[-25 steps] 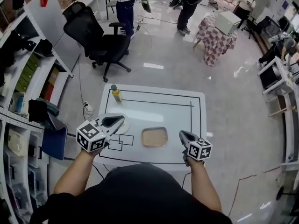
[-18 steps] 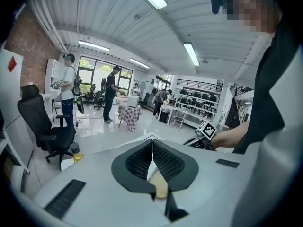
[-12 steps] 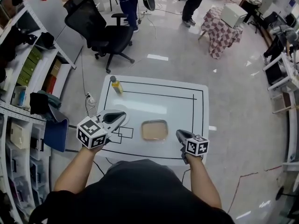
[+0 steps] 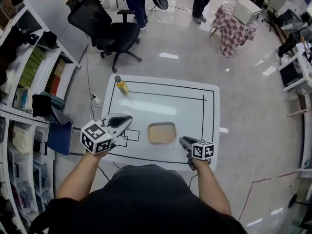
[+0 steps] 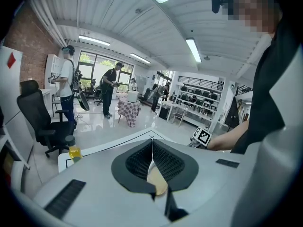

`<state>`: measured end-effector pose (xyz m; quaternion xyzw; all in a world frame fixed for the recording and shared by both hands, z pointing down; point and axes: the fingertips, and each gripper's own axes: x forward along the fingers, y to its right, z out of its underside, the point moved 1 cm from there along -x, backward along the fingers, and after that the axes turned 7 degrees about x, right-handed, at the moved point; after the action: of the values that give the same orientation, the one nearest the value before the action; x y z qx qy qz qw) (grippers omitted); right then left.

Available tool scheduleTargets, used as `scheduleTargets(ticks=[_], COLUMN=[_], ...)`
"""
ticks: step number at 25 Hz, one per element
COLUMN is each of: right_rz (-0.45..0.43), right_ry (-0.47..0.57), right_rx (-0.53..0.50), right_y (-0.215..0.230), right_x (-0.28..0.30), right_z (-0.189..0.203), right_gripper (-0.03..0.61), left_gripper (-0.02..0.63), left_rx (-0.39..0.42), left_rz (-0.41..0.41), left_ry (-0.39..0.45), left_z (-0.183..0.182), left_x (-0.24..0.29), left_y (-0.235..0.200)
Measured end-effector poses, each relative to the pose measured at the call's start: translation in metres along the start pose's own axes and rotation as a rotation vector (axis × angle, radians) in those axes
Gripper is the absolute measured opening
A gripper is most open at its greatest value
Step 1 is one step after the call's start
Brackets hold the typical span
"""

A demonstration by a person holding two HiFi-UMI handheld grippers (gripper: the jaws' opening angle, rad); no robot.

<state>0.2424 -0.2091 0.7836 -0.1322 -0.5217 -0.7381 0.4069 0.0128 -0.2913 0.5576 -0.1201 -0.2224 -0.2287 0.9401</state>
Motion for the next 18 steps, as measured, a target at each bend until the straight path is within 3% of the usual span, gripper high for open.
scheduleTargets(ticks=[7, 18], right_rz=[-0.019, -0.117], right_ry=[-0.053, -0.087], right_rx=[0.031, 0.177], right_y=[0.008, 0.017], right_x=[0.016, 0.044], right_z=[0.021, 0.045], right_gripper=[0.127, 0.16], left_gripper=[0.023, 0.023], left_rx=[-0.008, -0.032], left_rz=[0.01, 0.015], left_ry=[-0.015, -0.06], left_z=[0.007, 0.026], left_x=[0.01, 0.025], left_y=[-0.003, -0.009])
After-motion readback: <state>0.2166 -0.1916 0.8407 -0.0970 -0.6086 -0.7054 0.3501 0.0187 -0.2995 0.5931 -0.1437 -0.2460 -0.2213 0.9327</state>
